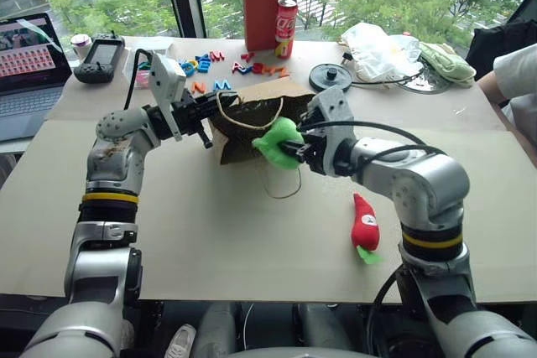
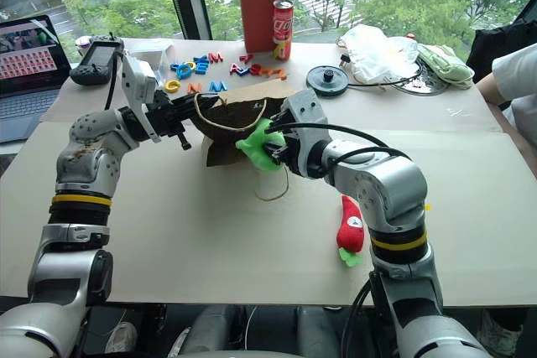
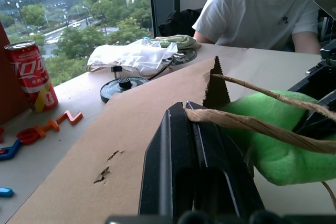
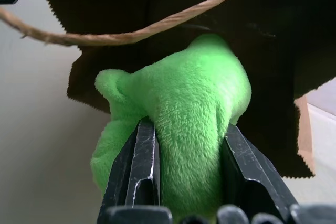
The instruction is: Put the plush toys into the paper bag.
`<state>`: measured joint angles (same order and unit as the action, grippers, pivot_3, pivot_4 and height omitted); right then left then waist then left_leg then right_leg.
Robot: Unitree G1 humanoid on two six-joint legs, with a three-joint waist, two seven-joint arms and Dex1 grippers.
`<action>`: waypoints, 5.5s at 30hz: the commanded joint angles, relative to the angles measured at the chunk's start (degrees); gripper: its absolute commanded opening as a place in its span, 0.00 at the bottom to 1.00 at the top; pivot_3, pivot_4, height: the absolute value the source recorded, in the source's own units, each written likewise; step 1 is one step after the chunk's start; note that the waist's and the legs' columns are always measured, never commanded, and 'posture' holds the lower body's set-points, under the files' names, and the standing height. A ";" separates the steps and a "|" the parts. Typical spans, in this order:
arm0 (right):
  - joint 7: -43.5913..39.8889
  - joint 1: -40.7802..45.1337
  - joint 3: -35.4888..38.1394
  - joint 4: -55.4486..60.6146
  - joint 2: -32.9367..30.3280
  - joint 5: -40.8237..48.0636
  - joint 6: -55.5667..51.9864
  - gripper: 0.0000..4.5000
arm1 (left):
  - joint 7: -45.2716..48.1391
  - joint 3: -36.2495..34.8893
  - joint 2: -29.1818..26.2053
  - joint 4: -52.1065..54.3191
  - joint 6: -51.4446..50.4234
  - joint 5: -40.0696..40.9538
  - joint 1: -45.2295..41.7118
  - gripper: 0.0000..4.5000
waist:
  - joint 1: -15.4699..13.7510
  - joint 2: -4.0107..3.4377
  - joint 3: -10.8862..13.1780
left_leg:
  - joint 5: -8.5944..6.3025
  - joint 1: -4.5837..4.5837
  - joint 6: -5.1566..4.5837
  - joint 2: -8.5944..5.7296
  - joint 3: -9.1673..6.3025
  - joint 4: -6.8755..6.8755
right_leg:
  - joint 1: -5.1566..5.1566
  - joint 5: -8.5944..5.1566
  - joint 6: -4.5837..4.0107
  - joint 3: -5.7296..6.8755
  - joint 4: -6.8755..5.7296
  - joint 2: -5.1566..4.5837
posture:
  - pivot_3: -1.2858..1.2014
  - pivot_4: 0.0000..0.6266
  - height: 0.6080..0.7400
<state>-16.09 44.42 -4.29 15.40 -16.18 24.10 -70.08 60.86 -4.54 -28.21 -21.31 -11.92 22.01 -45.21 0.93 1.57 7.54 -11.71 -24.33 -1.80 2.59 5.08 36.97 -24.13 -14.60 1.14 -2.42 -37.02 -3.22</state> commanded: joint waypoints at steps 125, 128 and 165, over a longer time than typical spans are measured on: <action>11.61 16.04 1.54 -35.90 19.50 -4.54 21.21 0.21 | 2.17 2.04 1.74 3.39 -2.02 0.92 -0.79 0.00 | 0.43 -0.05 0.04 | -0.05 -0.26 -0.19 0.00 -0.10 -0.03 | -0.09 0.01 0.07 0.05 -0.02 -0.11 | 0.52 0.24 0.99; 11.06 15.33 2.10 -35.30 19.86 -4.68 20.68 0.41 | 2.22 2.08 1.62 3.28 -1.93 0.83 -0.69 0.00 | 0.54 -0.05 0.04 | -0.04 -0.25 -0.18 0.01 -0.12 -0.04 | -0.09 0.01 0.06 0.06 -0.05 -0.08 | 0.52 0.24 0.99; 0.32 -8.10 -7.57 -12.29 3.35 -8.48 11.49 0.70 | 2.28 1.83 0.70 3.47 -2.08 0.57 -0.66 0.00 | 1.30 -0.04 0.04 | -0.03 -0.21 -0.17 -0.06 -0.14 -0.02 | -0.03 0.01 0.07 0.02 -0.01 -0.03 | 0.52 0.24 0.99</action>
<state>-14.84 35.64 -11.87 2.58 -12.86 16.05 -60.59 63.21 -2.03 -26.80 -20.14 -14.07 22.15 -44.83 2.23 1.53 7.59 -11.74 -24.54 -1.96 2.53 4.94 36.94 -24.16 -14.59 1.20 -2.41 -37.03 -3.25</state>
